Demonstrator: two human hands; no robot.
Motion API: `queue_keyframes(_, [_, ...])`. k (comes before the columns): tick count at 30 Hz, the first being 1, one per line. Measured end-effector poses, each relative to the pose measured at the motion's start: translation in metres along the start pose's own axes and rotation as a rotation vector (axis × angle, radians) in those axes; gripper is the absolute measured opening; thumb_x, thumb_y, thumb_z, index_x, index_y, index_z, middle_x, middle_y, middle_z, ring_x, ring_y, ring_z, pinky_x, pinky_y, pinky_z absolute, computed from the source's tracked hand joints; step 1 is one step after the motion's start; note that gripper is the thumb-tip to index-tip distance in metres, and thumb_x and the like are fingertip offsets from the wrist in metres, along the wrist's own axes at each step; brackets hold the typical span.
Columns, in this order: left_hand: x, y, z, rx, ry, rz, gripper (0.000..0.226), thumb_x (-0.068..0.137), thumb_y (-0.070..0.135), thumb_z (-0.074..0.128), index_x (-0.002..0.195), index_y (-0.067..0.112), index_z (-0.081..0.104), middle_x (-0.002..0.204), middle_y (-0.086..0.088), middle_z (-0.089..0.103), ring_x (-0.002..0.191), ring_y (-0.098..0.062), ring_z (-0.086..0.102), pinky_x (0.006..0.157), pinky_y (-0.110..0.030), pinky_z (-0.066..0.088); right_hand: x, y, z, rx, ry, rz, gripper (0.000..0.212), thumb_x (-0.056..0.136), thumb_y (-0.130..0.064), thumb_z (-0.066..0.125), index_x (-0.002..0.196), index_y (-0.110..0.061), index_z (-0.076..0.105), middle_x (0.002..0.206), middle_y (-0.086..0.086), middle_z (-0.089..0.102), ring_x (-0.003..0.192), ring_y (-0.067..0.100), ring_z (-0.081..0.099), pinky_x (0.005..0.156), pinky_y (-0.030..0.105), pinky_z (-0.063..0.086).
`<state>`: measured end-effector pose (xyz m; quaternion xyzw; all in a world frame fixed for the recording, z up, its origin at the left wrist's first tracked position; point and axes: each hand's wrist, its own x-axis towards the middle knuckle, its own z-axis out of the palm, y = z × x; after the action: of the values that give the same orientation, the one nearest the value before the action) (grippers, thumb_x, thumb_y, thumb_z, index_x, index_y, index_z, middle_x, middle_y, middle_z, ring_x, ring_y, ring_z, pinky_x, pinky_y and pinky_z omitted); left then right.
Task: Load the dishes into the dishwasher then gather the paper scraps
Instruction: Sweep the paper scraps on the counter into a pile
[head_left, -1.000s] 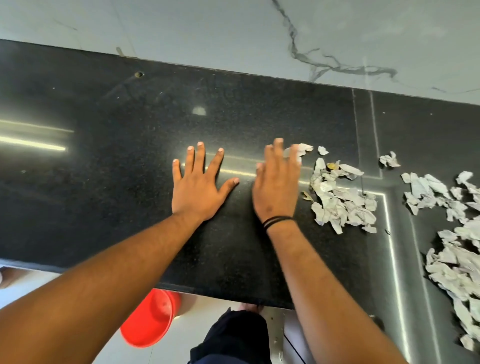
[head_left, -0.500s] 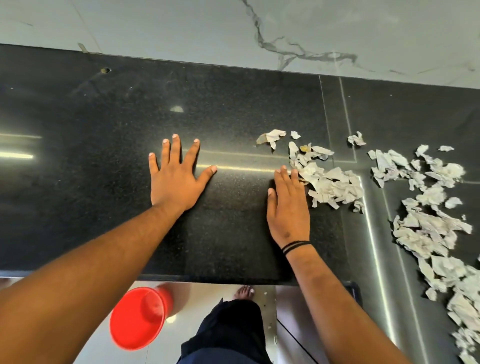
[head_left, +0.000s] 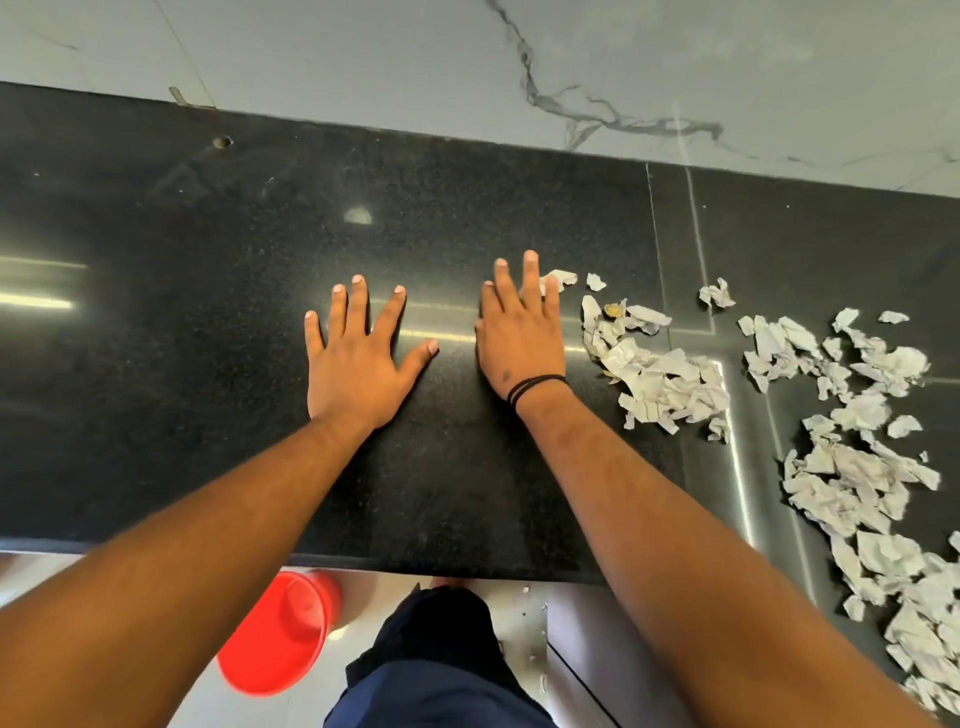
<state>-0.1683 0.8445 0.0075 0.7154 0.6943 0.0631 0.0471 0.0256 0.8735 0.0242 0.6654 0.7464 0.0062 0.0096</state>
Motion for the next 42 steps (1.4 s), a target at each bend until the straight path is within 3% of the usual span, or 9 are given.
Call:
queue_keyframes(4, [0.001,-0.002,0.000,-0.004,0.007,0.017,0.080,0.094,0.082,0.016,0.160,0.037,0.016,0.169,-0.012,0.008,0.156,-0.031,0.005,0.123,-0.061,0.011,-0.006,0.041,0.000,0.000,-0.097,0.137,0.055,0.106,-0.038,0.030,0.156,-0.013,0.029,0.165,0.006,0.021,0.154,0.036,-0.001,0.124,0.054,-0.001])
queue_keyframes(8, [0.001,-0.002,0.001,0.000,-0.001,0.012,0.080,0.094,0.082,0.013,0.160,0.036,0.017,0.169,-0.012,0.008,0.156,-0.032,0.005,0.122,-0.061,0.012,-0.043,0.054,-0.004,-0.046,-0.063,0.232,0.049,0.103,-0.021,0.036,0.151,-0.010,0.035,0.164,0.009,0.023,0.153,0.040,0.002,0.123,0.055,0.000])
queue_keyframes(14, [0.004,-0.001,0.000,0.025,-0.020,0.009,0.077,0.095,0.078,0.024,0.157,0.032,0.026,0.166,-0.016,0.016,0.154,-0.037,0.012,0.120,-0.061,0.015,-0.066,0.000,0.001,0.008,-0.022,-0.190,0.054,0.097,-0.016,0.048,0.151,-0.012,0.040,0.161,0.006,0.033,0.153,0.037,0.013,0.123,0.053,0.010])
queue_keyframes(17, [0.015,0.007,-0.006,-0.039,0.034,0.042,0.071,0.091,0.068,0.037,0.145,0.022,0.045,0.153,-0.019,0.035,0.142,-0.041,0.029,0.116,-0.057,0.027,-0.066,0.014,0.005,0.026,-0.054,-0.134,0.053,0.103,-0.026,0.039,0.154,-0.013,0.035,0.163,0.004,0.029,0.153,0.036,0.011,0.123,0.052,0.007])
queue_keyframes(20, [0.034,0.031,-0.007,-0.089,0.027,0.247,0.071,0.085,0.064,0.039,0.138,0.020,0.054,0.148,-0.015,0.041,0.139,-0.037,0.034,0.117,-0.051,0.028,-0.074,0.050,0.007,0.044,-0.066,0.022,0.052,0.107,-0.030,0.029,0.156,-0.015,0.031,0.165,0.002,0.025,0.154,0.035,0.007,0.124,0.051,0.002])
queue_keyframes(24, [0.074,0.073,-0.003,-0.109,-0.052,0.491,0.076,0.088,0.072,0.035,0.151,0.030,0.043,0.165,-0.011,0.026,0.154,-0.034,0.016,0.125,-0.051,0.015,-0.090,0.086,0.008,0.073,-0.053,0.141,0.055,0.105,-0.032,0.018,0.154,-0.016,0.034,0.163,0.002,0.028,0.154,0.033,0.007,0.124,0.052,0.008])
queue_keyframes(29, [0.107,0.105,0.011,0.024,-0.186,0.570,0.079,0.092,0.081,0.019,0.161,0.042,0.009,0.171,-0.003,-0.002,0.157,-0.027,-0.008,0.126,-0.051,0.001,-0.097,0.082,0.011,0.059,-0.033,0.196,0.054,0.104,-0.031,0.023,0.152,-0.014,0.039,0.162,0.003,0.031,0.153,0.033,0.009,0.123,0.054,0.015])
queue_keyframes(34, [0.106,0.109,0.020,0.030,-0.124,0.553,0.077,0.093,0.080,0.014,0.160,0.043,0.006,0.171,-0.003,-0.001,0.157,-0.026,-0.005,0.126,-0.052,0.005,-0.082,0.071,0.004,0.052,0.000,0.091,0.058,0.093,-0.015,0.052,0.150,-0.011,0.043,0.159,0.006,0.037,0.152,0.038,0.015,0.122,0.055,0.015])
queue_keyframes(42, [0.110,0.107,0.022,0.010,-0.096,0.561,0.061,0.101,0.056,0.019,0.160,0.044,0.008,0.171,-0.001,0.003,0.157,-0.025,0.000,0.126,-0.051,0.009,-0.030,0.082,0.008,0.143,-0.059,0.048,0.061,0.103,-0.043,0.025,0.157,-0.014,0.025,0.167,0.005,0.016,0.155,0.029,0.000,0.125,0.050,0.005])
